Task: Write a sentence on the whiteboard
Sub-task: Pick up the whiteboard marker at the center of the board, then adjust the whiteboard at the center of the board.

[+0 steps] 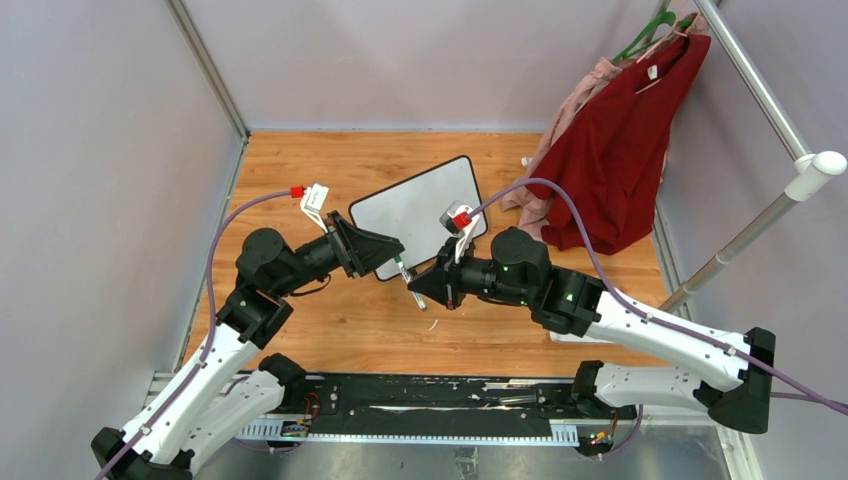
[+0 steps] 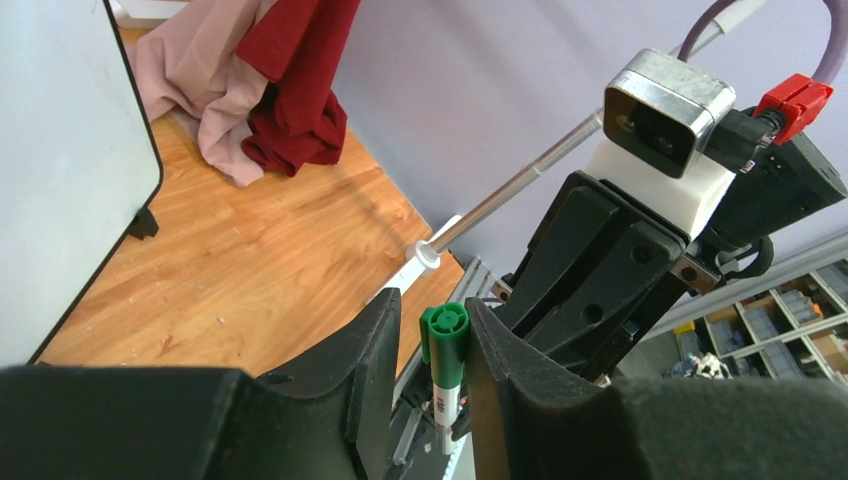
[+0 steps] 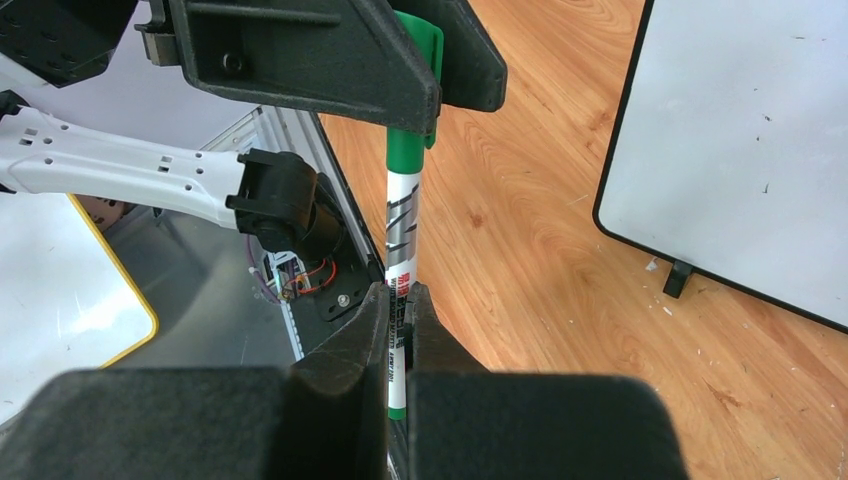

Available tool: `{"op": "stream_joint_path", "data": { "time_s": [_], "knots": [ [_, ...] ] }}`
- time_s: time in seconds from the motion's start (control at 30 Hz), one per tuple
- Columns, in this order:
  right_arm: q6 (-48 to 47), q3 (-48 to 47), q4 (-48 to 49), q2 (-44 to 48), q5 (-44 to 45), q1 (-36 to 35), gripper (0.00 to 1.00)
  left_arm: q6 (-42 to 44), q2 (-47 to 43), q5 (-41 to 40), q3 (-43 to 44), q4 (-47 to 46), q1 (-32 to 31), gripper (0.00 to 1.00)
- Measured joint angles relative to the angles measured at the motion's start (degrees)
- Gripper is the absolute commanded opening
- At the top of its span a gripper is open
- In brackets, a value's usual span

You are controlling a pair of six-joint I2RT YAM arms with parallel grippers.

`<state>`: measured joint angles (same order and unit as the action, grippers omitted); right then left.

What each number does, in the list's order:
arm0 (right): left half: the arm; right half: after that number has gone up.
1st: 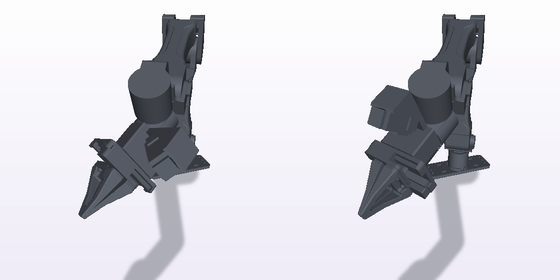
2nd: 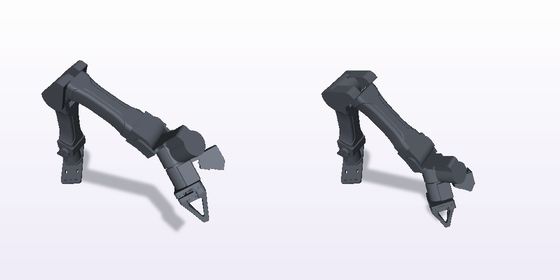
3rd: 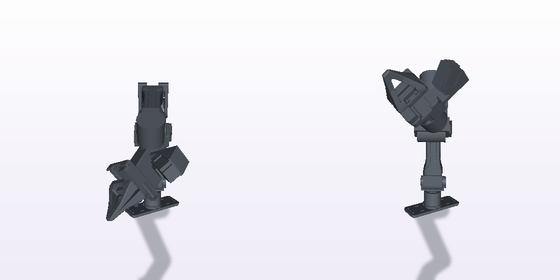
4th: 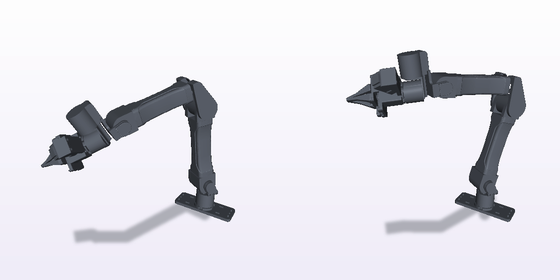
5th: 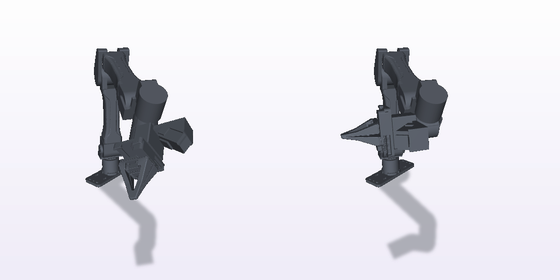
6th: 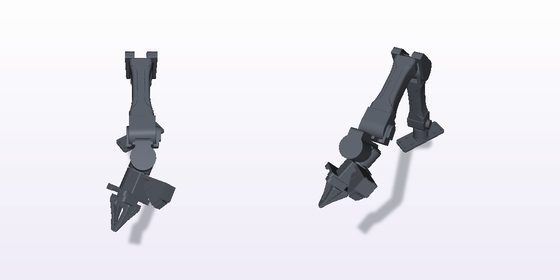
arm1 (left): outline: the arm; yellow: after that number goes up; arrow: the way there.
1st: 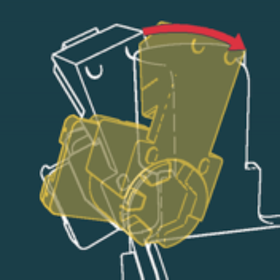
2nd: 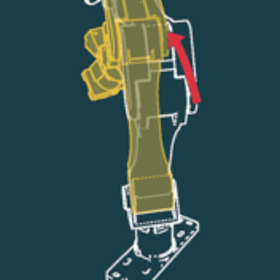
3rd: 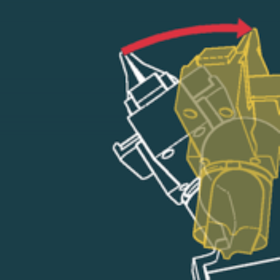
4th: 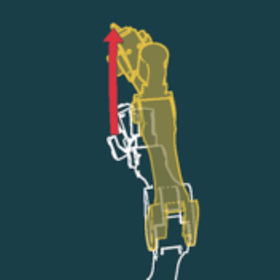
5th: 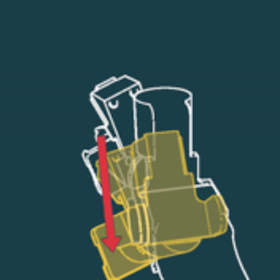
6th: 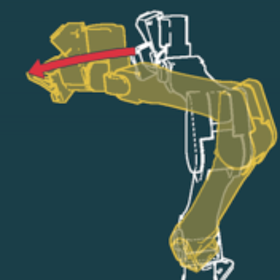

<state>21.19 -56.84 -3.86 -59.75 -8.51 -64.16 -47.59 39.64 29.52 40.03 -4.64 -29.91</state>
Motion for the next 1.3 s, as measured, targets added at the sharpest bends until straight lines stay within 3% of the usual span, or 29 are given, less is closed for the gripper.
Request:
{"op": "stream_joint_path", "data": {
  "time_s": [0.1,0.2,0.3,0.57,0.7,0.77,0.8,0.9,0.97,1.07,1.3],
  "knots": [
    [0.02,0.00,0.00,0.00,0.26,-0.22,0.00,-0.22,-0.17,0.31,0.00,-0.31,-0.17,0.36],
    [0.00,0.00,0.04,-0.02,0.63,-0.37,0.00,-0.46,-0.28,0.55,0.00,-0.50,-0.17,0.48],
    [0.00,0.00,0.04,-0.11,1.01,-0.46,0.00,-0.81,-0.50,0.98,-0.04,-0.59,-0.20,0.49],
    [0.00,0.00,0.46,-0.33,1.33,-0.50,0.00,-1.09,-1.18,1.33,-0.74,-0.87,-0.20,0.28],
    [0.00,0.00,0.66,-0.33,1.53,-0.59,0.00,-1.14,-1.49,1.38,-0.85,-0.87,-0.20,0.02],
    [0.00,0.00,0.68,-0.39,1.57,-0.66,0.01,-1.18,-1.55,1.42,-0.90,-1.05,-0.20,0.00],
    [0.00,0.00,0.74,-0.48,1.55,-0.66,0.09,-1.18,-1.55,1.51,-0.94,-1.16,-0.22,0.00],
    [0.11,0.00,0.76,-0.52,1.62,-0.70,0.52,-1.25,-1.70,1.57,-1.09,-1.27,-0.22,0.00],
    [0.31,0.02,0.83,-0.39,2.03,-0.72,0.66,-1.14,-2.10,1.55,-1.42,-1.29,-0.22,0.00],
    [0.57,0.63,0.74,0.90,4.24,-0.76,0.72,-0.66,-3.28,1.05,-2.23,-1.20,-0.22,0.00],
    [-0.26,6.73,-1.57,9.49,16.59,1.46,0.67,6.91,-6.64,-4.11,-0.59,7.96,-0.22,0.00]
  ]
}}
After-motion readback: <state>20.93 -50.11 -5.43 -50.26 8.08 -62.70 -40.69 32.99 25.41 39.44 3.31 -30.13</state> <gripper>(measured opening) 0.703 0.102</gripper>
